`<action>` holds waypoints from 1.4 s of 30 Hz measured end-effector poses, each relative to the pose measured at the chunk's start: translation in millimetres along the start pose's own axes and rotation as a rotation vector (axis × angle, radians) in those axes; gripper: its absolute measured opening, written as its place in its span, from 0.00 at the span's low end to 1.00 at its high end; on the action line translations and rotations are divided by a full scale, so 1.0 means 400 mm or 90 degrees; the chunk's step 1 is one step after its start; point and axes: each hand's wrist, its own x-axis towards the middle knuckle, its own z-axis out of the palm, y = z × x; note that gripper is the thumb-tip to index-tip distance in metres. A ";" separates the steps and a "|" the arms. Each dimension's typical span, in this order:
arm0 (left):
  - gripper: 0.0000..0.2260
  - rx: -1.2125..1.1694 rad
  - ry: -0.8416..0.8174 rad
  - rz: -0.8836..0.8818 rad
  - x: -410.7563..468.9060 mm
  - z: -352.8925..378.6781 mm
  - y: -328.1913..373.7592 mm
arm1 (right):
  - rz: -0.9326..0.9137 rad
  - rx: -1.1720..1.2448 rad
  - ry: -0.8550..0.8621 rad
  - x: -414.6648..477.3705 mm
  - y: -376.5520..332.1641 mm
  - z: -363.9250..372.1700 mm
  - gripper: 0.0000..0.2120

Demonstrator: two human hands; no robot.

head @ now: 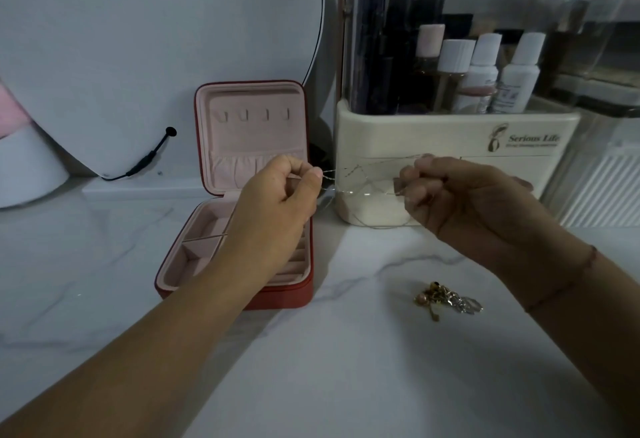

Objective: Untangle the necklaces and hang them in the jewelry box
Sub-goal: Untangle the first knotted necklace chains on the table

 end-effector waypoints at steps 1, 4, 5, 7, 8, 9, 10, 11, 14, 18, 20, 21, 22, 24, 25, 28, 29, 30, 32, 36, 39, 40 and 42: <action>0.07 -0.004 0.003 -0.001 0.001 -0.001 -0.001 | 0.012 -0.038 -0.009 -0.002 0.000 -0.002 0.08; 0.06 -0.028 0.025 -0.013 0.008 -0.005 -0.001 | 0.031 -0.195 -0.016 -0.009 0.006 -0.005 0.10; 0.06 -0.043 0.032 -0.015 0.010 -0.006 -0.002 | 0.033 -0.252 -0.018 -0.011 0.011 -0.004 0.11; 0.05 -0.073 0.038 -0.012 0.008 -0.006 0.004 | 0.042 -0.342 -0.032 -0.014 0.020 -0.002 0.09; 0.05 -0.086 0.034 -0.009 0.007 -0.006 0.008 | 0.051 -0.380 -0.046 -0.017 0.023 0.000 0.09; 0.05 -0.097 0.029 -0.006 0.005 -0.005 0.012 | 0.062 -0.415 -0.065 -0.017 0.025 0.000 0.10; 0.05 -0.107 0.022 -0.004 0.004 -0.005 0.015 | 0.074 -0.442 -0.088 -0.017 0.027 0.000 0.12; 0.05 -0.113 0.016 -0.003 0.003 -0.005 0.017 | 0.086 -0.453 -0.111 -0.017 0.029 -0.001 0.15; 0.05 -0.111 0.015 -0.011 0.007 -0.006 0.012 | 0.088 -0.378 -0.187 -0.019 0.033 0.003 0.10; 0.05 -0.073 0.002 -0.025 0.005 -0.004 0.008 | 0.078 -0.228 -0.262 -0.016 0.030 0.005 0.07; 0.05 -0.030 -0.005 -0.019 0.001 -0.003 0.009 | 0.088 -0.159 -0.290 -0.015 0.025 0.005 0.07; 0.05 -0.016 -0.004 -0.017 0.001 -0.003 0.010 | 0.092 -0.123 -0.301 -0.013 0.023 0.005 0.07; 0.05 -0.009 -0.001 -0.017 0.000 -0.004 0.010 | 0.091 -0.091 -0.309 -0.012 0.022 0.005 0.09; 0.05 -0.007 0.000 -0.020 0.000 -0.007 0.011 | 0.082 -0.044 -0.309 -0.009 0.017 0.003 0.12; 0.05 -0.010 -0.004 -0.022 0.000 -0.007 0.012 | 0.076 -0.026 -0.306 -0.007 0.014 0.002 0.13; 0.07 -0.020 -0.010 -0.022 -0.002 -0.006 0.012 | 0.068 0.028 -0.293 -0.001 0.004 -0.003 0.15; 0.07 -0.020 -0.004 -0.022 -0.002 -0.005 0.011 | 0.075 0.045 -0.290 0.001 0.001 -0.005 0.15; 0.09 -0.018 0.003 -0.022 -0.002 -0.004 0.010 | 0.084 0.057 -0.287 0.001 0.000 -0.008 0.15; 0.11 -0.014 0.022 -0.024 -0.002 -0.002 0.007 | 0.104 0.054 -0.272 0.001 0.000 -0.009 0.13; 0.15 0.007 0.091 -0.001 0.003 -0.005 -0.003 | 0.140 -0.018 -0.155 -0.005 0.009 0.002 0.12; 0.18 -0.021 0.111 0.020 0.004 -0.011 0.001 | 0.185 -0.066 -0.099 -0.008 0.021 0.009 0.10; 0.19 -0.036 0.103 0.024 0.002 -0.012 0.007 | 0.198 -0.082 -0.099 -0.009 0.026 0.008 0.09; 0.21 -0.062 0.071 0.022 -0.004 -0.011 0.020 | 0.218 -0.114 -0.111 -0.008 0.036 0.004 0.07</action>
